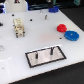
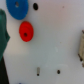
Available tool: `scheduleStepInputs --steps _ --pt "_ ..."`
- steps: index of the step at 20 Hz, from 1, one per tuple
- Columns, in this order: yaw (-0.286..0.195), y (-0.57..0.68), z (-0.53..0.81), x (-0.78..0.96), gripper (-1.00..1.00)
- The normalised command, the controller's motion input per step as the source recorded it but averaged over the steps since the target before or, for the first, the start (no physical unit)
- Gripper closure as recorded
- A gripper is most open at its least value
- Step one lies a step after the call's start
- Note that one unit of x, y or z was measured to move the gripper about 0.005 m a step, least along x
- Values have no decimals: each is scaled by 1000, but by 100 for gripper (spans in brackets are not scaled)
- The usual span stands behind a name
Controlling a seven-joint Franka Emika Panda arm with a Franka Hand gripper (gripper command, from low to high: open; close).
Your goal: Insert the blue gear onto the right peg, followed by the red gear
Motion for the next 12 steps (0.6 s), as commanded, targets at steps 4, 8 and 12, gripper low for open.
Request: scheduleStepInputs --steps 4,8,12 --pt "0 714 -147 0 -100" --pt "0 563 -300 0 -100" --pt "0 388 -396 0 -100"
